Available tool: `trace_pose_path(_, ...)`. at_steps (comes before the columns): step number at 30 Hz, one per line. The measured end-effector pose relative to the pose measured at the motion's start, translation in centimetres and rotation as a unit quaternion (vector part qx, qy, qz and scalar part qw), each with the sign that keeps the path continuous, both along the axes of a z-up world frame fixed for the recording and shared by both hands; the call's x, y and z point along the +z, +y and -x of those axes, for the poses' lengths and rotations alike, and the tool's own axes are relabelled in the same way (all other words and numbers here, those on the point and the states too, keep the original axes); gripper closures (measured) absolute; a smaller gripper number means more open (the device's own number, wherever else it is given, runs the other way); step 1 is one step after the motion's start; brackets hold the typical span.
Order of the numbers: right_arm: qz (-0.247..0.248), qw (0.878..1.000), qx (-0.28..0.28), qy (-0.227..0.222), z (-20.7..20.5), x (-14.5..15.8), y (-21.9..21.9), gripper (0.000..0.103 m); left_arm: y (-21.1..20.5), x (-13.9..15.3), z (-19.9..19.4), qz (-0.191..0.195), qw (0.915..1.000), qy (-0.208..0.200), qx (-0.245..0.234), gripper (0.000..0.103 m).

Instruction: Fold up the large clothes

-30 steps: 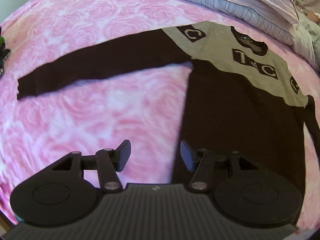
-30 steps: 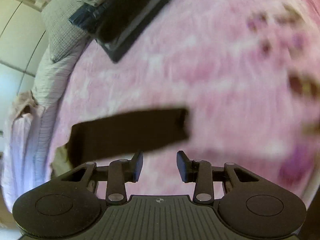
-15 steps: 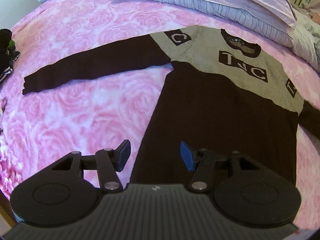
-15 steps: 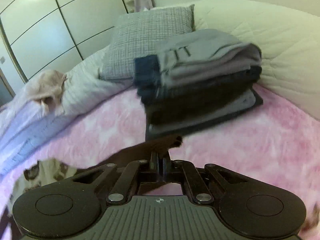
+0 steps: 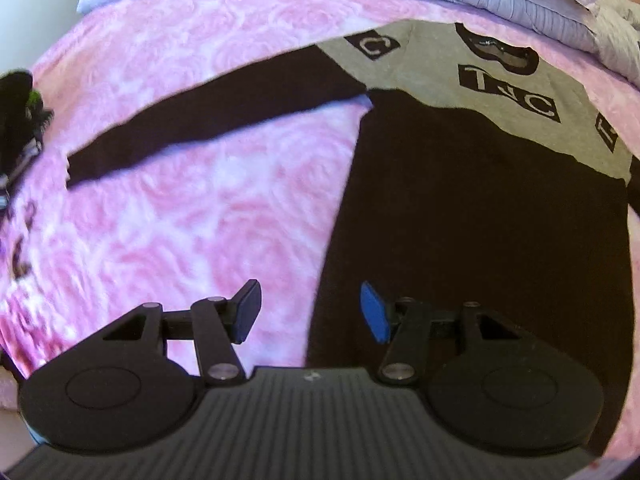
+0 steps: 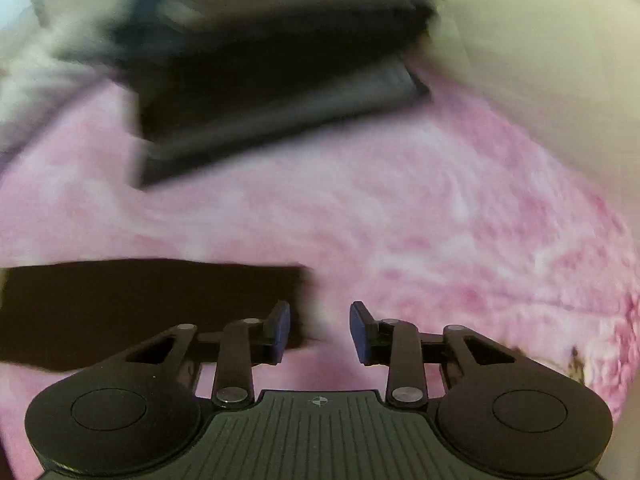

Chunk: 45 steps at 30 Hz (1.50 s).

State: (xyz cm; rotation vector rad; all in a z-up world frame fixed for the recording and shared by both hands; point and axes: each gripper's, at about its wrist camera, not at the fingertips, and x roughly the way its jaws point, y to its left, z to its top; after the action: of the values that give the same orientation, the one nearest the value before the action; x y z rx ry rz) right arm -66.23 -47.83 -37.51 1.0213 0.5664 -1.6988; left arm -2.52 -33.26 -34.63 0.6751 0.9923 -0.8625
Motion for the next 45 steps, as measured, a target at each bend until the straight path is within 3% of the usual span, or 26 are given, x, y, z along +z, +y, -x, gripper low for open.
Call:
trace_pose_path(3,-0.006,0.989,0.135,-0.062,-7.7,0.6,0.4,0.073,-1.6,-0.1,0.2,0.020,0.9992,-0.004,-0.035,0.054)
trace_pose_path(6,0.004,0.956,0.279,-0.088,-17.8,0.4,0.4,0.073,-5.2,-0.8,1.6,0.059,0.9944,0.000,-0.088,0.057)
trace_pose_path(8,0.023,0.937,0.337,-0.091,-23.5,0.3,0.2,0.073,-8.2,-1.7,2.6,0.078,0.9887,0.006,-0.127,0.058)
trace_pose_path(10,0.031,0.924,0.370,-0.093,-28.2,-0.6,0.0,0.073,-10.7,-3.0,3.4,0.092,0.9824,0.019,-0.161,0.058)
trace_pose_path(14,0.035,0.915,0.395,-0.069,-33.5,-3.5,1.3,0.073,-11.7,-6.1,4.9,0.082,0.9681,0.023,-0.236,0.059)
trace_pose_path(16,0.002,0.912,0.409,-0.037,-34.3,-5.3,3.2,0.073,-9.4,-7.6,5.1,0.055,0.9619,0.009,-0.267,0.062)
trace_pose_path(18,0.021,0.907,0.421,-0.005,-33.5,-5.7,7.6,0.073,-5.2,-7.6,4.3,0.077,0.9549,0.006,-0.287,0.062)
trace_pose_path(21,-0.005,0.911,0.413,0.015,-30.9,-5.5,13.8,0.073,2.1,-7.0,1.9,0.062,0.9560,0.031,-0.285,0.061)
trace_pose_path(25,-0.049,0.916,0.395,0.052,-28.5,-4.8,20.0,0.073,8.8,-6.1,0.8,0.027,0.9560,0.031,-0.290,0.062)
trace_pose_path(27,-0.072,0.935,0.344,0.036,-28.3,-3.6,20.2,0.073,9.6,-5.5,0.4,0.007,0.9607,0.048,-0.273,0.063)
trace_pose_path(29,-0.094,0.946,0.305,0.051,-28.9,-2.8,19.7,0.073,9.7,-4.3,0.0,0.022,0.9652,0.059,-0.254,0.067)
trace_pose_path(31,-0.040,0.954,0.295,0.043,-29.9,-1.4,19.7,0.073,9.0,-3.2,0.4,0.047,0.9650,0.060,-0.251,0.067)
trace_pose_path(34,-0.023,0.950,0.309,0.026,-32.6,-1.4,18.8,0.072,7.6,-2.8,1.3,0.066,0.9645,0.080,-0.243,0.064)
trace_pose_path(37,-0.075,0.948,0.309,0.028,-33.4,-4.5,19.5,0.073,7.6,-5.0,2.4,0.028,0.9665,0.097,-0.236,0.063)
trace_pose_path(38,-0.076,0.949,0.304,0.031,-33.2,-5.0,20.1,0.072,8.1,-6.0,2.6,0.004,0.9681,0.098,-0.231,0.062)
trace_pose_path(39,-0.060,0.951,0.302,0.030,-32.7,-4.9,21.1,0.072,9.1,-6.1,3.1,0.010,0.9694,0.086,-0.230,0.062)
trace_pose_path(40,-0.078,0.949,0.303,0.028,-32.4,-5.0,21.7,0.071,10.2,-5.7,3.5,0.016,0.9691,0.077,-0.234,0.059)
trace_pose_path(42,-0.101,0.945,0.309,0.020,-31.6,-4.7,22.6,0.068,11.5,-5.6,3.7,-0.008,0.9690,0.089,-0.230,0.058)
trace_pose_path(45,-0.179,0.931,0.318,-0.001,-30.3,-4.8,23.3,0.067,13.4,-4.5,4.1,-0.040,0.9731,0.091,-0.208,0.058)
